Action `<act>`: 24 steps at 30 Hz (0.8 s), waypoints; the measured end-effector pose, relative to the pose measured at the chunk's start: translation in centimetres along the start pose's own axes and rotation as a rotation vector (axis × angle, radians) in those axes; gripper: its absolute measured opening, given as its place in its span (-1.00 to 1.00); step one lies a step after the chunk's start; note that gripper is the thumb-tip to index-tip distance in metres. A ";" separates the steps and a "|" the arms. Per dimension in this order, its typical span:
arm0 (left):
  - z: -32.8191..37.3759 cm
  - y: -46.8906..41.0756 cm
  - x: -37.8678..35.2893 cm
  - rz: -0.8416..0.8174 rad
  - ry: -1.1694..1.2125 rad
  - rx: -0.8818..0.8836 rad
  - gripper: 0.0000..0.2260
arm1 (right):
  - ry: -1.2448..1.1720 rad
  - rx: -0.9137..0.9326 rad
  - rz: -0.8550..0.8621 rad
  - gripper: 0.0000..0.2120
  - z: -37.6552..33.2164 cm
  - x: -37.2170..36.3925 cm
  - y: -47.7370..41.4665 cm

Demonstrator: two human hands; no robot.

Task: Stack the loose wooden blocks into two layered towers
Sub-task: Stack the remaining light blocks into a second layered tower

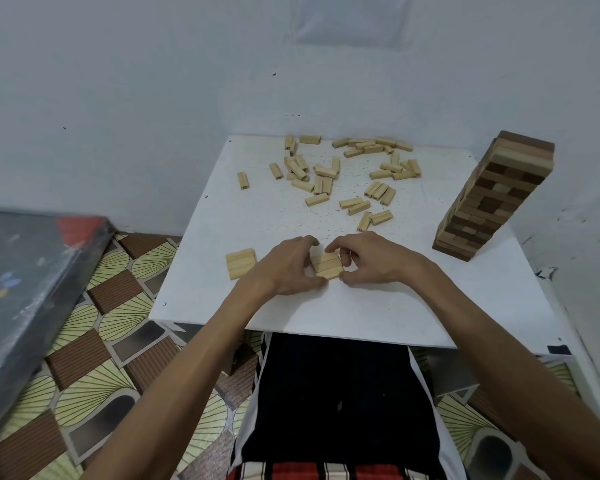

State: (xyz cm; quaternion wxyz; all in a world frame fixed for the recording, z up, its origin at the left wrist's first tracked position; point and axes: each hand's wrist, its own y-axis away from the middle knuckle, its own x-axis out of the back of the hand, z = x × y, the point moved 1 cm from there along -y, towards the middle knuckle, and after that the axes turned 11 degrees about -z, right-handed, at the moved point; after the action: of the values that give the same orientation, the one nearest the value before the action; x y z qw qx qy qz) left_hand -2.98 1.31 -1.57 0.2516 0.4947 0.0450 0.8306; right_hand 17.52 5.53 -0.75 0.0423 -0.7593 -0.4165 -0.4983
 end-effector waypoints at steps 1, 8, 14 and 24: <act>0.0 0.1 0.0 -0.010 -0.003 -0.008 -0.42 | 0.026 0.006 -0.001 -0.49 0.0 0.1 -0.1; -0.8 0.9 -0.1 0.037 0.005 0.035 -0.56 | -0.030 -0.082 0.255 -0.44 1.4 -1.4 0.3; -1.8 0.2 0.3 0.098 -0.011 -0.092 -0.19 | -0.121 -0.051 0.175 -0.24 2.2 -2.4 1.2; -2.5 -0.6 -0.6 0.197 0.207 -0.150 -0.25 | -0.197 -0.006 0.234 -0.40 2.7 -2.7 0.3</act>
State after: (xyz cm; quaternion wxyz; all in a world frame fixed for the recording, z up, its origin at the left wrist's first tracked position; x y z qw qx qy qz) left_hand -4.69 1.96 -3.50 0.1991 0.3884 -0.0405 0.8988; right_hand 19.26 5.03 -4.19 0.0566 -0.8479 -0.3257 -0.4145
